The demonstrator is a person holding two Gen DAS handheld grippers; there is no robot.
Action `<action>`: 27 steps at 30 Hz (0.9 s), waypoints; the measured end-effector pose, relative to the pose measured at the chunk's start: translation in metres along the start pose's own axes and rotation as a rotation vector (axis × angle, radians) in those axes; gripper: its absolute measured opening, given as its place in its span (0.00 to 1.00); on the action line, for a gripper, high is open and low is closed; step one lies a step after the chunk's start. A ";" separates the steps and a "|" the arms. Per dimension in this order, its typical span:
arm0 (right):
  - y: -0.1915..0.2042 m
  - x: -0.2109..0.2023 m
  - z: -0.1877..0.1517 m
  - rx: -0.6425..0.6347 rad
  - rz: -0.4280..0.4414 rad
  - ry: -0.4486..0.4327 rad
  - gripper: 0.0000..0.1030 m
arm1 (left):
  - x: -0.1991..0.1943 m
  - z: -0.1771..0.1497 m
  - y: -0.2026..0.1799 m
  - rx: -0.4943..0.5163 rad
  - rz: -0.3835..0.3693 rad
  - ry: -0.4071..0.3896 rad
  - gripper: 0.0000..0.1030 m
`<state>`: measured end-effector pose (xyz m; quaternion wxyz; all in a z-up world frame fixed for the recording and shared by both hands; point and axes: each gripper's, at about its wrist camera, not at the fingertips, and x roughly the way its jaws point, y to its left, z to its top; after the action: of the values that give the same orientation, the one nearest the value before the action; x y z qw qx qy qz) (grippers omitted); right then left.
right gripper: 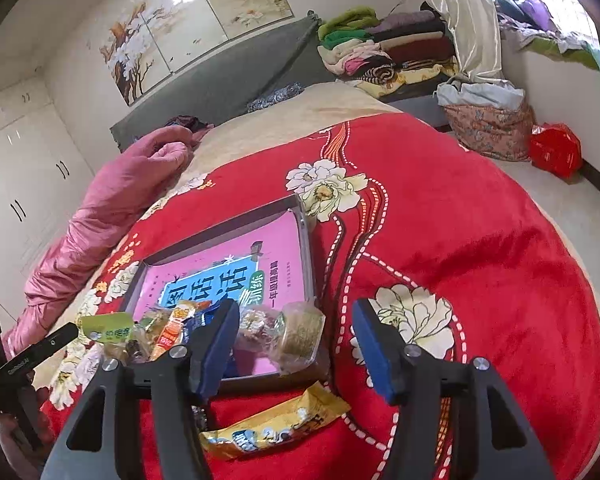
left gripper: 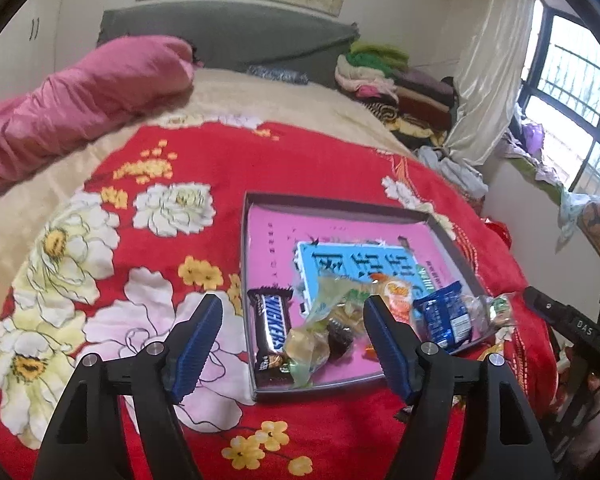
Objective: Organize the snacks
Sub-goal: 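Withdraw both open tools toward the pea snack packet and yellow wafer bar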
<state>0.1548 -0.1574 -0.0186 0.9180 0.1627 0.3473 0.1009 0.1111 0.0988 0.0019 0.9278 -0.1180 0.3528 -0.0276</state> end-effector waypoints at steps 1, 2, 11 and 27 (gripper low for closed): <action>0.000 -0.001 -0.001 0.007 0.008 0.003 0.58 | -0.004 0.001 -0.004 0.013 -0.005 -0.006 0.73; 0.000 -0.002 -0.002 0.009 0.012 0.004 0.58 | -0.007 0.001 -0.007 0.024 -0.008 -0.011 0.74; 0.010 -0.014 -0.009 0.007 0.035 0.014 0.58 | -0.022 -0.004 -0.036 0.094 -0.024 0.002 0.77; 0.024 -0.022 -0.034 0.019 0.070 0.095 0.60 | -0.024 -0.023 -0.070 0.194 -0.080 0.078 0.77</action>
<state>0.1140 -0.1338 -0.0197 0.8948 0.1783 0.3857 0.1372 0.0802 0.0292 0.0180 0.9186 -0.0404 0.3792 -0.1034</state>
